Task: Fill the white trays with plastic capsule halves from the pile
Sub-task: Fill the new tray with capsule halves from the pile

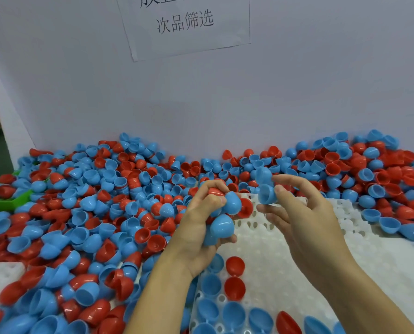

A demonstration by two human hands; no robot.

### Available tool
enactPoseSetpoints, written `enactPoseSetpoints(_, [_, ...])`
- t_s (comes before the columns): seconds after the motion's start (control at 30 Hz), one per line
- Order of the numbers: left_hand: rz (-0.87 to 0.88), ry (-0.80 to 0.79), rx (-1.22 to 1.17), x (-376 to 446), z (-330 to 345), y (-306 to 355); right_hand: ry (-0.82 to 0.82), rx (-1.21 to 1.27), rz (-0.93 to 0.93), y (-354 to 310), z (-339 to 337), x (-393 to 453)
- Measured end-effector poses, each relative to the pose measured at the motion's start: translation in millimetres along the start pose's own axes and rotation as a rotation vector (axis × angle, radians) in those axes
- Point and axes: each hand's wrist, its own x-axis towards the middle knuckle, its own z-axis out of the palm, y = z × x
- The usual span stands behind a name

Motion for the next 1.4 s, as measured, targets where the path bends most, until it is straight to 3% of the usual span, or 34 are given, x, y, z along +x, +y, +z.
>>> enactPoseSetpoints(0.13, [0.006, 0.062, 0.000, 1, 0, 0, -0.111, 0.135, 0.145, -1, 4, -1])
enactPoseSetpoints(0.23, [0.013, 0.052, 0.029, 0, 1, 0, -0.165, 0.106, 0.120, -2, 6, -4])
enactPoseSetpoints(0.63, [0.004, 0.073, 0.046, 0, 4, -1, -0.004, -0.307, -0.045, 13, 4, -3])
enactPoseSetpoints(1.1, [-0.003, 0.042, -0.104, -2, 6, 2, -0.034, -0.420, 0.050, 13, 7, -7])
enactPoseSetpoints(1.4, [0.000, 0.092, -0.133, -2, 4, 4, -0.131, -0.586, -0.067, -2, 1, -12])
